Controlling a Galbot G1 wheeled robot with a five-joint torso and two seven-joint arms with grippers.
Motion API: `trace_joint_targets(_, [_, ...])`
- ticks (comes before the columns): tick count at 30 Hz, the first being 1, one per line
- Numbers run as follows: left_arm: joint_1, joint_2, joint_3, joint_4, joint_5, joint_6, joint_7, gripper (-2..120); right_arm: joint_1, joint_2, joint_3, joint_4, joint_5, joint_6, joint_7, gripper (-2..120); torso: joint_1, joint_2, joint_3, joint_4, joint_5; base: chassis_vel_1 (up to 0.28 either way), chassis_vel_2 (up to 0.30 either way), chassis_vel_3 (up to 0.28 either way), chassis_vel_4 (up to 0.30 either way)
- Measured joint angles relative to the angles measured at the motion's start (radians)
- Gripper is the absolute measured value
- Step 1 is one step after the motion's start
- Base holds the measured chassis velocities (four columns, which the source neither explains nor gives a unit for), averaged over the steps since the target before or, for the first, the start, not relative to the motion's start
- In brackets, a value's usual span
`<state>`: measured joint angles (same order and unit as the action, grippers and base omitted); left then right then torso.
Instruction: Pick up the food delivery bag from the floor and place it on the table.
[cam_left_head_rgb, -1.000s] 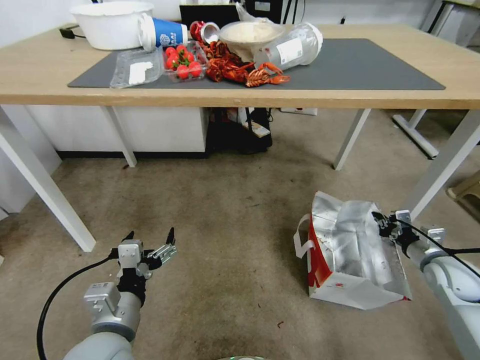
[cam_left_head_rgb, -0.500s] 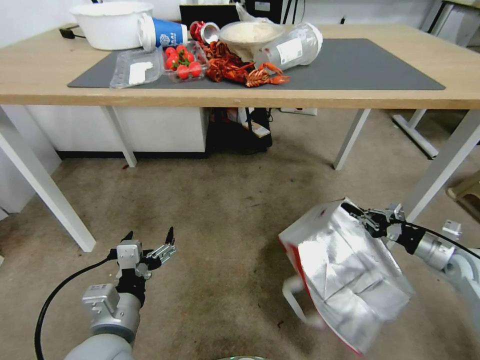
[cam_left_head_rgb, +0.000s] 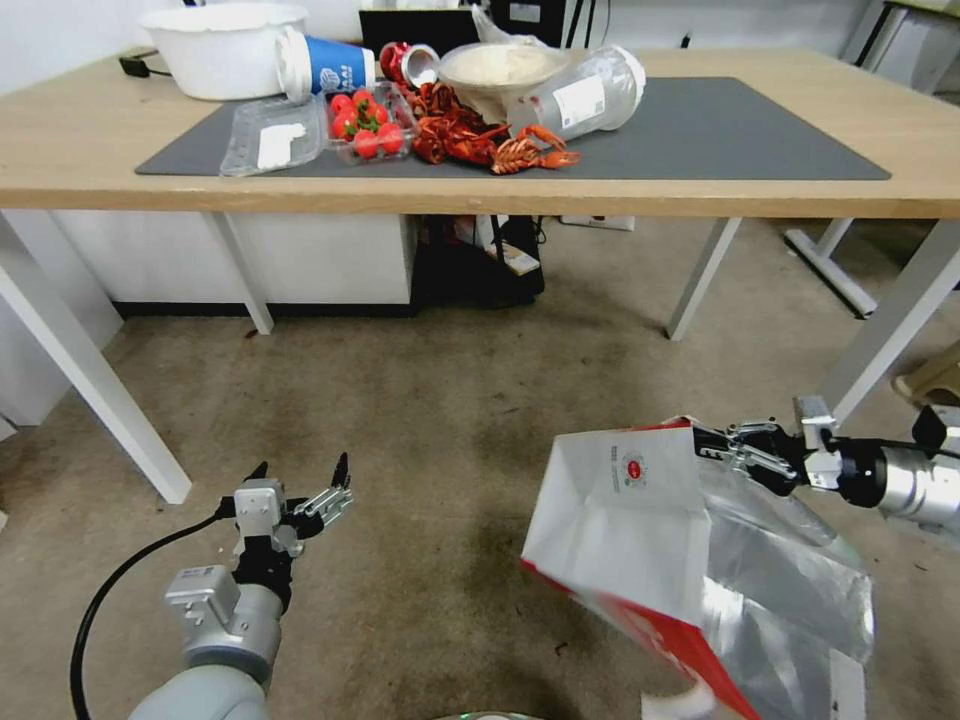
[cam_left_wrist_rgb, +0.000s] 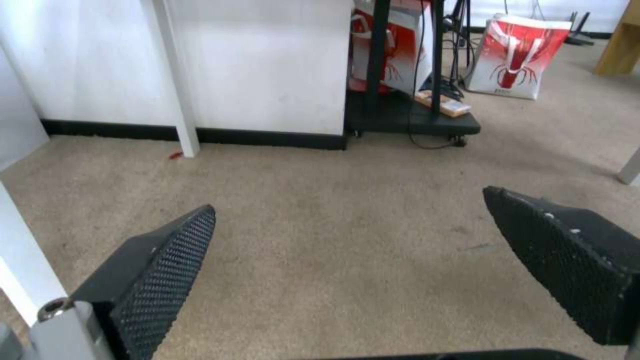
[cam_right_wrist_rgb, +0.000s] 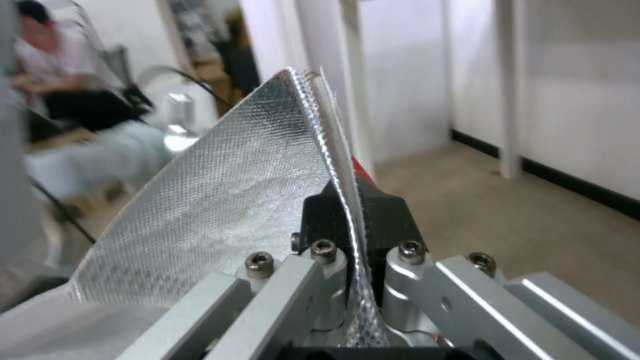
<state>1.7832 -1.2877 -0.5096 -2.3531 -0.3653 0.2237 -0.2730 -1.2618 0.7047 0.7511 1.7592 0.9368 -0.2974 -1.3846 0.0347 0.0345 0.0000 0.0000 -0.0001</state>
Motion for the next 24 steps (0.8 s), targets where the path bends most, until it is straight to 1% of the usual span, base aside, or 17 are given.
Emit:
trace_joint_targets(3, [0.0, 0.0, -0.001, 0.001, -0.002, 0.0, 0.0, 100, 0.001, -0.004, -0.004, 0.018, 0.056, -0.034, -0.015, 0, 0.0, 0.0, 0.0, 0.0, 0.0, 0.0, 0.0, 0.0, 0.0])
trace_joint_targets(9, [0.002, -0.001, -0.004, -0.007, -0.013, 0.013, 0.003, 100, 0.005, -0.004, -0.012, 0.021, 0.133, -0.064, -0.031, 0, 0.0, 0.0, 0.0, 0.0, 0.0, 0.0, 0.0, 0.0, 0.0])
trace_joint_targets(23, [0.003, -0.004, -0.005, -0.014, -0.016, 0.02, 0.009, 100, 0.002, 0.001, -0.015, 0.021, 0.186, -0.093, -0.052, 0, 0.0, 0.0, 0.0, 0.0, 0.0002, 0.0, 0.0, 0.0, 0.0])
trace_joint_targets(24, [0.004, -0.004, -0.005, -0.015, -0.017, 0.02, 0.012, 100, 0.0, 0.003, -0.015, 0.021, 0.204, -0.102, -0.062, 0, 0.0, 0.0, 0.0, 0.0, 0.0002, 0.0, 0.0, 0.0, 0.0])
